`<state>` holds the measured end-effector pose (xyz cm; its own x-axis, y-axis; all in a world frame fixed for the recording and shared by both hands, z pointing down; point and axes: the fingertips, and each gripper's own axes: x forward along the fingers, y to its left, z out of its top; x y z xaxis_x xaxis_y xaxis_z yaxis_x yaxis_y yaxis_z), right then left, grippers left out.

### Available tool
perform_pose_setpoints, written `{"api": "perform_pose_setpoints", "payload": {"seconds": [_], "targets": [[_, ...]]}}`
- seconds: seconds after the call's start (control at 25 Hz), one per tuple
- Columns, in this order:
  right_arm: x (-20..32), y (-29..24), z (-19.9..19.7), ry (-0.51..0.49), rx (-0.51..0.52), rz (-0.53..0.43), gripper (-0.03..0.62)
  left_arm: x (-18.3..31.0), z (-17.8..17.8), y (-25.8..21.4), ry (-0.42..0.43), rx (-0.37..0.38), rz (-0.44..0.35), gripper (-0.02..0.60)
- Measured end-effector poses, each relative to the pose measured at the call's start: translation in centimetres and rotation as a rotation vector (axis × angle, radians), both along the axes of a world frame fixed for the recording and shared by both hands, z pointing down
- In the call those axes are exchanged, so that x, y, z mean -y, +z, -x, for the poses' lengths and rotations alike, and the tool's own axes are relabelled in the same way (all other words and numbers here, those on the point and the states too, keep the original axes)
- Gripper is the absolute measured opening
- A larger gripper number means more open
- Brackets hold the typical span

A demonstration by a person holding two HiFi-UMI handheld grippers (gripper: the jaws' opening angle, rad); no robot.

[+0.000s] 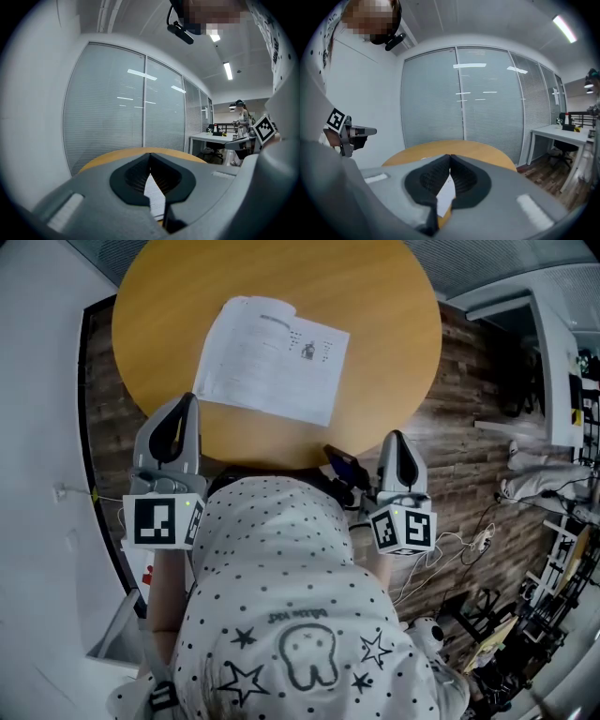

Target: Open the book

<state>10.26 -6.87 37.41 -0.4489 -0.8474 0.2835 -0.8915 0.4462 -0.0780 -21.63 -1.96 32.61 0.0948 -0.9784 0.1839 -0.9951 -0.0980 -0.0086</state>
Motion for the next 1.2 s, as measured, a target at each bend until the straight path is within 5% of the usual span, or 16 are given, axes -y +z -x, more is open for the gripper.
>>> {"api": "perform_pose_setpoints", "payload": {"seconds": [1.2], "targets": [[-0.12,0.39,0.04,-0.015,-0.016,0.003,0.005,-0.18,0.08,0.30,-0.016,-0.002,0.001,0.011]]}}
